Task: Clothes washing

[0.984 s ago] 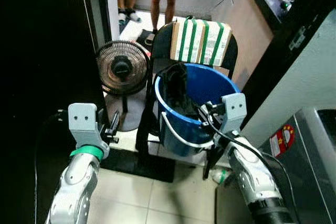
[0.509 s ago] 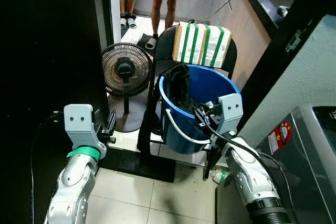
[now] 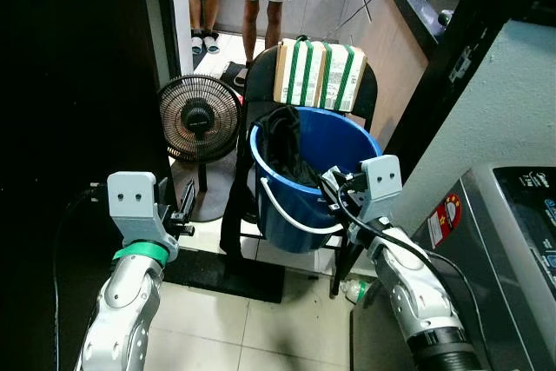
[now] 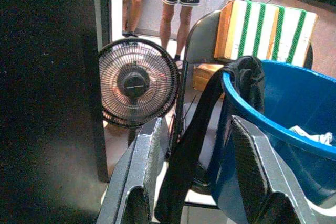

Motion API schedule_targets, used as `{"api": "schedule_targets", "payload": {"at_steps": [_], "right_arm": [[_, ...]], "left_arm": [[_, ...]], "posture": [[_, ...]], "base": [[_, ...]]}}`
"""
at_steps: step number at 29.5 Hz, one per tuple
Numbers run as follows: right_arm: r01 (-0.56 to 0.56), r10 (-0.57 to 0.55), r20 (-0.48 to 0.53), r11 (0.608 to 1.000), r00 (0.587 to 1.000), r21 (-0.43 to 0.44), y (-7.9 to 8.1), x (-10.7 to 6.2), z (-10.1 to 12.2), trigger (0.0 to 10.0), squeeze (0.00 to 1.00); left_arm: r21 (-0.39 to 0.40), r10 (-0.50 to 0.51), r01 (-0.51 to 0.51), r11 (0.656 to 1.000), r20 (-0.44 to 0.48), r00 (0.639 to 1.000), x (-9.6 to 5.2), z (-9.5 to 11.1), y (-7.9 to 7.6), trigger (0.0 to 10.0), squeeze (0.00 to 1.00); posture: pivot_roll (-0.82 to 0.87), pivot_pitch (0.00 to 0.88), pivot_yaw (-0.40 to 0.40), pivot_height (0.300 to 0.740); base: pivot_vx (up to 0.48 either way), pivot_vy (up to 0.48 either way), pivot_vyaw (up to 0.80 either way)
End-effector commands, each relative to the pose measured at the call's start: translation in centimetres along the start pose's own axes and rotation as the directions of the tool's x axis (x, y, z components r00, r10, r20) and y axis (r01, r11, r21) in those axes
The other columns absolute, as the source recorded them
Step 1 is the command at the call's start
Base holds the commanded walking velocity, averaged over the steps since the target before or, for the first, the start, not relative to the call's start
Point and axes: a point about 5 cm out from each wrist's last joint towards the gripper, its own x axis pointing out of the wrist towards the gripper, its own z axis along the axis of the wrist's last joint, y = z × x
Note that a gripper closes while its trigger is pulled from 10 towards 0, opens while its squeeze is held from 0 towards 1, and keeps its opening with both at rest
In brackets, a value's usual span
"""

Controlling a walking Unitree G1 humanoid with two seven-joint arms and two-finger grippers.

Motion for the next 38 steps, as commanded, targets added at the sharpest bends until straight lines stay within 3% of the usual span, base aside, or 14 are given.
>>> {"api": "schedule_targets", "payload": {"at_steps": [1, 6, 12, 22, 24, 33, 38], "right_arm": [[0.001, -0.001, -0.007, 1.000, 1.000, -0.021, -0.08, -0.15, -0.21, 10.0, 0.00], [0.015, -0.015, -0.002, 1.000, 1.000, -0.021, -0.20, -0.18, -0.18, 10.0, 0.00], [0.035, -0.034, -0.009, 0.999, 0.999, 0.034, -0.49, -0.29, -0.40, 10.0, 0.00], [0.023, -0.023, -0.007, 1.000, 1.000, 0.021, -0.32, -0.40, -0.41, 10.0, 0.00], [0.035, -0.034, -0.051, 0.999, 0.998, 0.021, -0.43, -0.41, -0.87, 10.0, 0.00], [0.058, -0.057, -0.019, 0.998, 0.998, 0.028, -0.96, -0.65, -0.59, 10.0, 0.00], [0.057, -0.057, -0.028, 0.998, 0.998, 0.025, -0.90, -0.87, -0.78, 10.0, 0.00]], "left_arm": [[0.011, -0.013, 0.013, 1.000, -0.037, 0.999, 0.07, -0.63, -0.34, 10.0, 0.00], [0.021, -0.025, 0.026, 0.999, -0.040, 0.999, 0.31, -0.72, -0.62, 10.0, 0.00], [0.022, -0.027, 0.028, 0.999, -0.040, 0.999, 0.44, -0.71, -0.64, 10.0, 0.00], [0.020, -0.028, 0.029, 0.999, -0.040, 0.999, 0.35, -0.66, -0.51, 10.0, 0.00], [0.019, -0.027, 0.028, 0.999, -0.039, 0.999, 0.36, -0.66, -0.45, 10.0, 0.00], [0.015, -0.030, 0.031, 0.999, -0.036, 0.999, 0.43, -0.57, -0.50, 10.0, 0.00], [0.013, -0.039, 0.040, 0.999, -0.040, 0.998, 0.43, -0.65, -0.66, 10.0, 0.00]], "posture": [[0.10, 0.002, -0.035, 0.740], [0.10, 0.002, -0.035, 0.740], [0.10, 0.002, -0.035, 0.740], [0.09, 0.010, -0.032, 0.740], [0.09, 0.010, -0.032, 0.740], [0.09, 0.012, -0.029, 0.740], [0.09, 0.016, -0.025, 0.740]], "base": [[0.304, 0.000, 0.80], [0.302, 0.000, 0.80], [0.300, 0.000, 0.00], [0.297, 0.000, 0.00], [0.296, 0.000, 0.00], [0.291, 0.000, -0.71], [0.286, 0.000, 0.00]]}}
